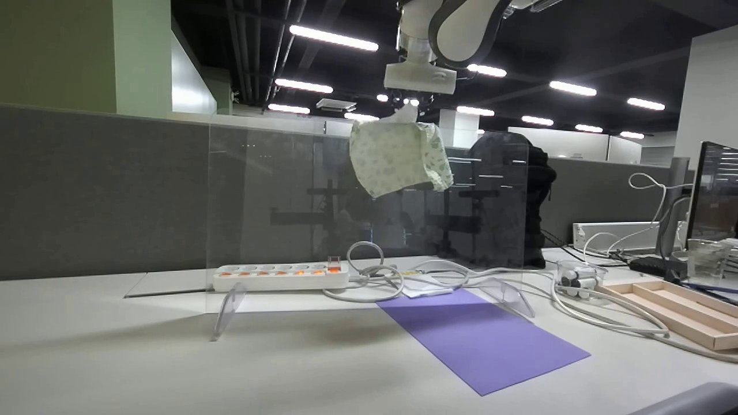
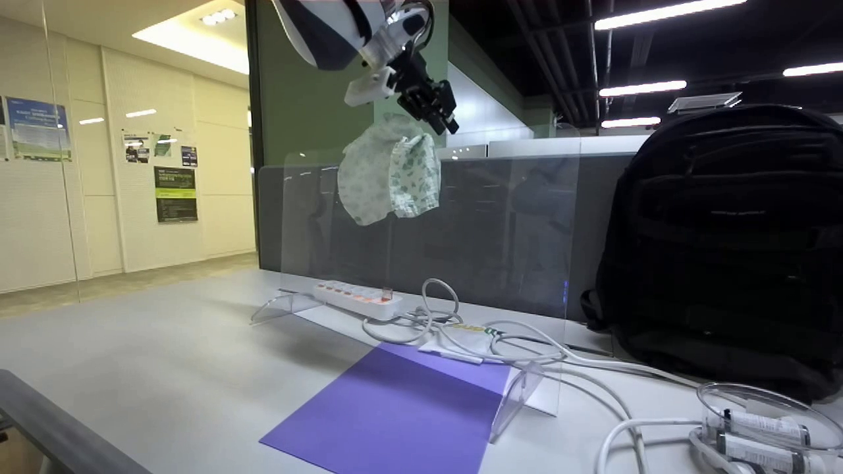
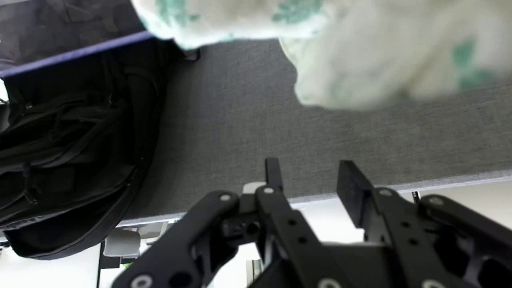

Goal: Hang the cloth on the screen

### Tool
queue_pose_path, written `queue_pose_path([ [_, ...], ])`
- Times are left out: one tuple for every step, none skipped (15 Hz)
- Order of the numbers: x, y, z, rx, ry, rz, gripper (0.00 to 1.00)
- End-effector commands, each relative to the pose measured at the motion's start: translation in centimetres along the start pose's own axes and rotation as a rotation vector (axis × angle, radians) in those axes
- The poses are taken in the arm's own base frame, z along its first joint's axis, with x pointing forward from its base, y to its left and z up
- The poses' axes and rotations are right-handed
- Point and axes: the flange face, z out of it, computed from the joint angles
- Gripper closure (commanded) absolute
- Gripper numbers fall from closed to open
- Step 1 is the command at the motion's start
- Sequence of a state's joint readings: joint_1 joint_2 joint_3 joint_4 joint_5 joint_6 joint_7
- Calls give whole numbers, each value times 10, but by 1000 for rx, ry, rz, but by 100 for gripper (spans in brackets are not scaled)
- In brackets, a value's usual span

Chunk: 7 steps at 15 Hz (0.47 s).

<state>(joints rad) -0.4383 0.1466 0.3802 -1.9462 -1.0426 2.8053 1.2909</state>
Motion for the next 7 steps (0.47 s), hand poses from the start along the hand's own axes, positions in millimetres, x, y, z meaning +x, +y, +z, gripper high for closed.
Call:
queue_pose_path([
  [7,-9,0,-6,29,21,26],
  [7,-11,-2,-4,30,16,18],
  [8,-14,-4,1,38,8,12],
  [9,-16,-7,8,48,-1,6],
  [10,-20,-11,16,57,-10,1],
  [11,-23,-14,26,66,-21,0],
  [12,-26,-16,27,68,-28,0],
])
